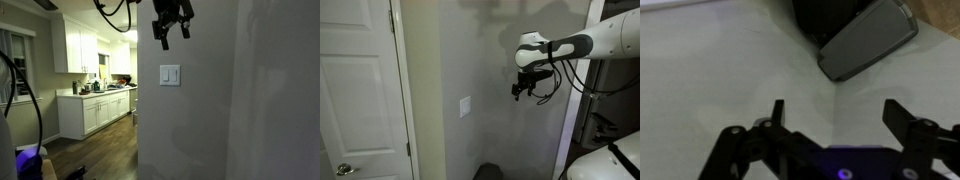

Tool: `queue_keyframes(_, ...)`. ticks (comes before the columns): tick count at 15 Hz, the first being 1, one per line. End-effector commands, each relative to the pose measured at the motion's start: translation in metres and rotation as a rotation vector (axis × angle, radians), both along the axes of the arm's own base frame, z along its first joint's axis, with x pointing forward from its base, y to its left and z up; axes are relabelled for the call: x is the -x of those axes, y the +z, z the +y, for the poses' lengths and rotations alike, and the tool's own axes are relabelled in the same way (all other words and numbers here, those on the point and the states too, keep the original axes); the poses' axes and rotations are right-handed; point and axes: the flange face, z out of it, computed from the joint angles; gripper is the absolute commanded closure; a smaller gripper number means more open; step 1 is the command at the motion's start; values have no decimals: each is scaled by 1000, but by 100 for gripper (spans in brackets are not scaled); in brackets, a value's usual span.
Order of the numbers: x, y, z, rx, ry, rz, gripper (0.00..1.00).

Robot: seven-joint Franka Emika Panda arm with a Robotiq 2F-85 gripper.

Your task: Push the light switch on the right upwards

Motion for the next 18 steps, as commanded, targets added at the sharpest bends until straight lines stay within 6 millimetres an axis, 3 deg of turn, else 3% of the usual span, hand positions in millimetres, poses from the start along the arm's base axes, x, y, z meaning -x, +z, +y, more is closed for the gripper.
queue_keyframes(1,-34,-7,12,34,75,-8,0)
queue_keyframes(4,-63,-11,23,34,144,-72,0)
queue_keyframes(5,-74,-15,27,29,170,-91,23)
queue_keyframes(12,-137,-37,42,-37,346,-185,66)
queue_keyframes(17,-177,-42,63,-94,479,-218,98)
queue_keyframes(18,-182,-42,65,-105,498,-219,99)
